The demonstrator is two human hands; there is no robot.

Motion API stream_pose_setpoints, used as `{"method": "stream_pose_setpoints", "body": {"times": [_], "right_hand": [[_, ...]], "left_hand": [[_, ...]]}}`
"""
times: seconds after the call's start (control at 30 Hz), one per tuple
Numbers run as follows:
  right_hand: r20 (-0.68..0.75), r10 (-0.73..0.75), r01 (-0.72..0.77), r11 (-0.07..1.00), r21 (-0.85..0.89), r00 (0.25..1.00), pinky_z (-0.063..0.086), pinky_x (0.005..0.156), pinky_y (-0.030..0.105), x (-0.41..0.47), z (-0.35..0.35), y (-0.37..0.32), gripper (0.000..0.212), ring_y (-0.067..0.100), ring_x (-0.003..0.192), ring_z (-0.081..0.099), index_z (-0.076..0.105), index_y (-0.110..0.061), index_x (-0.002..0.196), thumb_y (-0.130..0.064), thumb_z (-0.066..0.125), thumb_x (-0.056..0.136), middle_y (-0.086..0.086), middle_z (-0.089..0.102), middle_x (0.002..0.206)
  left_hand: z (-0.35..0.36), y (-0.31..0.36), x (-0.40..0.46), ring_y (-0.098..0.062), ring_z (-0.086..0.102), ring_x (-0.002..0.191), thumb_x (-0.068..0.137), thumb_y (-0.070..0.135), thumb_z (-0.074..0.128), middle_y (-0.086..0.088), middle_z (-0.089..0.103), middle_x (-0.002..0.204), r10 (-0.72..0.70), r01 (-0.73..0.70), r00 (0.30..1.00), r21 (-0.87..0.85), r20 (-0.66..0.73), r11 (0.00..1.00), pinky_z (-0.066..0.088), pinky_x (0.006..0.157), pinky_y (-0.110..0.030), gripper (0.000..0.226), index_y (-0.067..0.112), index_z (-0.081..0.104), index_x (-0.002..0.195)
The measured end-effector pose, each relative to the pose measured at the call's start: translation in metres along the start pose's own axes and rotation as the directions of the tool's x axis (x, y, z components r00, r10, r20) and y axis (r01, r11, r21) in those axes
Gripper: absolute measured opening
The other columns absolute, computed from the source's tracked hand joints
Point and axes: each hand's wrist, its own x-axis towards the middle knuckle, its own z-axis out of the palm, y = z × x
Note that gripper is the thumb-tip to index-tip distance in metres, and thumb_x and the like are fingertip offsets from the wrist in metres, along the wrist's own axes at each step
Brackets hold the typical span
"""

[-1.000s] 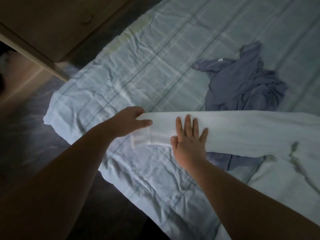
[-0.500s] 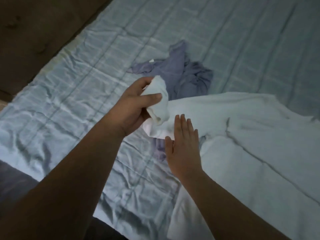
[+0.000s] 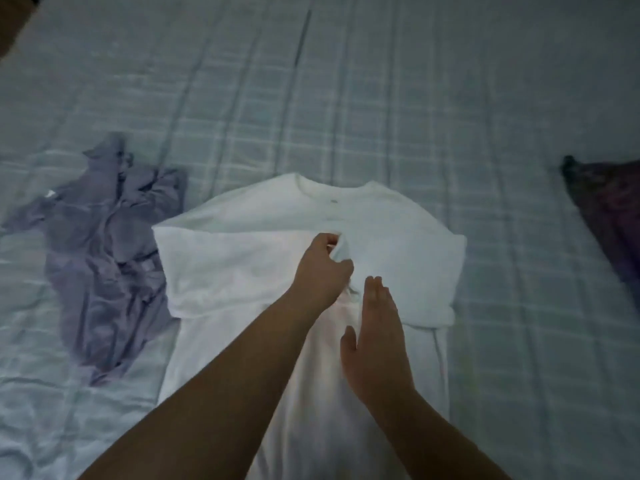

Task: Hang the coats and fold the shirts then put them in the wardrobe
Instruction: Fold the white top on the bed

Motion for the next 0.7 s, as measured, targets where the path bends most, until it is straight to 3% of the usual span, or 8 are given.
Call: {"method": "stream_pose_setpoints", "body": {"times": [0.23, 0.33, 0.4, 0.43, 0.5, 0.57, 0.63, 0.7], "right_hand": [[-0.046, 0.077, -0.07, 0.989, 0.128, 0.996, 0.017, 0.122, 0.038, -0.005, -0.018, 0.083, 0.086, 0.017, 0.152, 0.006, 0.009, -0.01, 0.157, -0.018, 0.052, 0.083, 0.005, 0.011, 0.165], [-0.081, 0.124, -0.113, 0.986, 0.126, 0.989, 0.02, 0.121, 0.041, -0.01, -0.022, 0.102, 0.088, 0.021, 0.152, 0.008, 0.01, -0.007, 0.157, -0.02, 0.053, 0.081, 0.008, 0.011, 0.165], [-0.118, 0.127, -0.111, 0.984, 0.138, 0.985, 0.023, 0.12, 0.042, -0.015, -0.026, 0.108, 0.087, 0.024, 0.152, 0.011, 0.013, -0.005, 0.156, -0.016, 0.054, 0.08, 0.012, 0.015, 0.164], [-0.132, 0.126, -0.108, 0.984, 0.139, 0.983, 0.024, 0.12, 0.043, -0.018, -0.027, 0.11, 0.087, 0.025, 0.152, 0.013, 0.014, -0.003, 0.155, -0.015, 0.054, 0.079, 0.013, 0.016, 0.163], [-0.138, 0.137, -0.119, 0.984, 0.13, 0.981, 0.026, 0.119, 0.046, -0.024, -0.026, 0.111, 0.087, 0.026, 0.152, 0.014, 0.016, -0.002, 0.155, -0.016, 0.054, 0.078, 0.014, 0.017, 0.163], [-0.128, 0.144, -0.13, 0.986, 0.108, 0.981, 0.027, 0.119, 0.048, -0.032, -0.023, 0.108, 0.087, 0.025, 0.152, 0.012, 0.015, -0.002, 0.155, -0.019, 0.053, 0.078, 0.013, 0.016, 0.164], [-0.121, 0.136, -0.123, 0.987, 0.105, 0.983, 0.027, 0.119, 0.048, -0.042, -0.02, 0.1, 0.088, 0.025, 0.152, 0.01, 0.014, -0.006, 0.156, -0.019, 0.052, 0.078, 0.011, 0.014, 0.164], [-0.101, 0.108, -0.099, 0.991, 0.092, 0.989, 0.025, 0.12, 0.047, -0.056, -0.013, 0.092, 0.088, 0.025, 0.152, 0.009, 0.016, -0.009, 0.156, -0.017, 0.056, 0.078, 0.01, 0.013, 0.165]], "left_hand": [[0.129, 0.001, 0.012, -0.011, 0.06, 0.084, 0.076, 0.005, 0.059, 0.007, 0.059, 0.096, -0.035, 0.017, 0.993, 0.159, 0.109, 0.987, 0.042, 0.064, -0.018, 0.034, 0.017, 0.055, 0.107], [0.158, 0.004, 0.013, -0.001, 0.053, 0.073, 0.078, 0.003, 0.06, 0.011, 0.054, 0.087, -0.05, 0.027, 0.99, 0.176, 0.131, 0.984, 0.038, 0.056, -0.007, 0.029, 0.018, 0.051, 0.1], [0.169, 0.004, 0.013, -0.003, 0.056, 0.07, 0.076, 0.009, 0.063, 0.011, 0.054, 0.081, -0.095, 0.065, 0.983, 0.187, 0.154, 0.98, 0.039, 0.053, -0.006, 0.025, 0.015, 0.052, 0.098], [0.173, 0.003, 0.011, -0.012, 0.062, 0.074, 0.073, 0.02, 0.065, 0.005, 0.058, 0.081, -0.117, 0.08, 0.976, 0.195, 0.183, 0.977, 0.043, 0.057, -0.009, 0.03, 0.011, 0.055, 0.1], [0.176, -0.008, 0.009, -0.032, 0.068, 0.088, 0.065, 0.044, 0.061, -0.012, 0.065, 0.089, -0.132, 0.079, 0.958, 0.21, 0.253, 0.975, 0.054, 0.074, -0.032, 0.061, 0.005, 0.057, 0.111], [0.169, -0.014, -0.002, -0.033, 0.067, 0.095, 0.07, 0.052, 0.056, -0.011, 0.066, 0.1, -0.135, 0.083, 0.946, 0.181, 0.296, 0.98, 0.055, 0.089, -0.05, 0.068, 0.011, 0.055, 0.124], [0.155, -0.013, -0.021, -0.023, 0.067, 0.096, 0.086, 0.037, 0.057, -0.001, 0.064, 0.104, -0.138, 0.123, 0.943, 0.068, 0.302, 0.99, 0.056, 0.09, -0.041, 0.057, 0.013, 0.049, 0.138], [0.134, -0.024, -0.039, -0.02, 0.066, 0.1, 0.096, 0.014, 0.053, 0.0, 0.061, 0.114, -0.122, 0.143, 0.945, -0.047, 0.303, 0.989, 0.058, 0.083, -0.031, 0.042, 0.015, 0.05, 0.138]]}}
